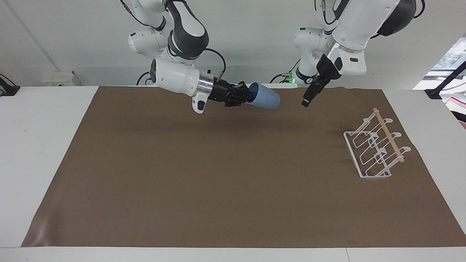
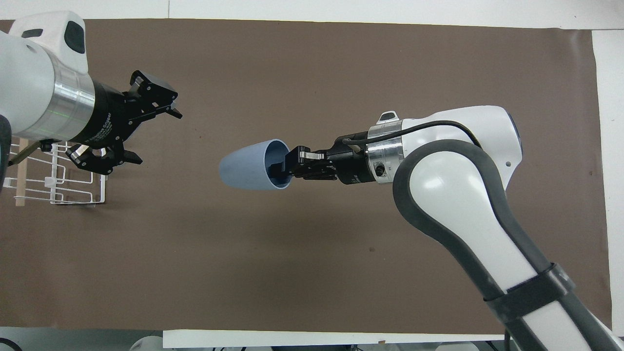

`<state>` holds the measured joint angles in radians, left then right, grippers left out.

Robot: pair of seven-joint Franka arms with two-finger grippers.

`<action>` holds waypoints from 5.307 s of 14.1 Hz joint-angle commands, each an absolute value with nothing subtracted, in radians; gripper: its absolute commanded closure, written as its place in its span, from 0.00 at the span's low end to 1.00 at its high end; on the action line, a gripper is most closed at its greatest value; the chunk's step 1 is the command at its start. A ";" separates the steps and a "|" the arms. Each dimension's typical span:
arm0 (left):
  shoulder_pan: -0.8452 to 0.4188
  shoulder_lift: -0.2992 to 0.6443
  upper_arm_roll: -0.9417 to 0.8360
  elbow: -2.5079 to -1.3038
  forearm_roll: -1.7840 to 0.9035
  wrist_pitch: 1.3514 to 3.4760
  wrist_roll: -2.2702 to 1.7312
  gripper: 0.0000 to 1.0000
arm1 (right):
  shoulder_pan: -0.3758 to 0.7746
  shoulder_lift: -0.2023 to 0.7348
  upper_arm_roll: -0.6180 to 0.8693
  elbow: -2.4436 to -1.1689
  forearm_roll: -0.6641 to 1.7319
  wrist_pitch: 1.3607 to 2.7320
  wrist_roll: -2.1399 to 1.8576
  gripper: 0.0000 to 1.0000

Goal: Hang cup on cup holder
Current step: 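Move the left gripper to the cup and grasp its base, then release the cup with the right gripper while the left gripper pulls it away, then carry the cup with the left gripper onto the wire rack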

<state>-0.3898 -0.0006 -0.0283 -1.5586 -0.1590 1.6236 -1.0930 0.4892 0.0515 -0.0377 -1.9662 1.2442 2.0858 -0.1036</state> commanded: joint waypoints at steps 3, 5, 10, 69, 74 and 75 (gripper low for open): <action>-0.408 -0.015 -0.011 -1.572 -0.175 1.640 -1.064 0.00 | 0.488 0.046 -0.038 -1.974 1.270 2.086 -0.095 1.00; -0.422 -0.018 -0.014 -1.581 -0.178 1.643 -1.217 0.00 | 0.488 0.048 -0.038 -1.974 1.270 2.086 -0.095 1.00; -0.503 -0.058 -0.026 -1.657 -0.192 1.679 -1.780 0.00 | 0.488 0.046 -0.040 -1.974 1.269 2.086 -0.095 1.00; -0.351 -0.055 -0.014 -1.847 0.079 1.841 -1.372 1.00 | 0.057 -0.075 -0.051 -1.933 0.211 1.898 -0.063 0.00; -0.398 0.061 -0.017 -1.867 0.653 1.836 -1.664 1.00 | -0.017 -0.069 -0.052 -1.726 0.005 1.621 -0.066 0.00; -0.406 0.110 -0.017 -1.859 0.764 1.794 -1.759 1.00 | -0.020 -0.069 -0.052 -1.679 -0.020 1.556 -0.066 0.00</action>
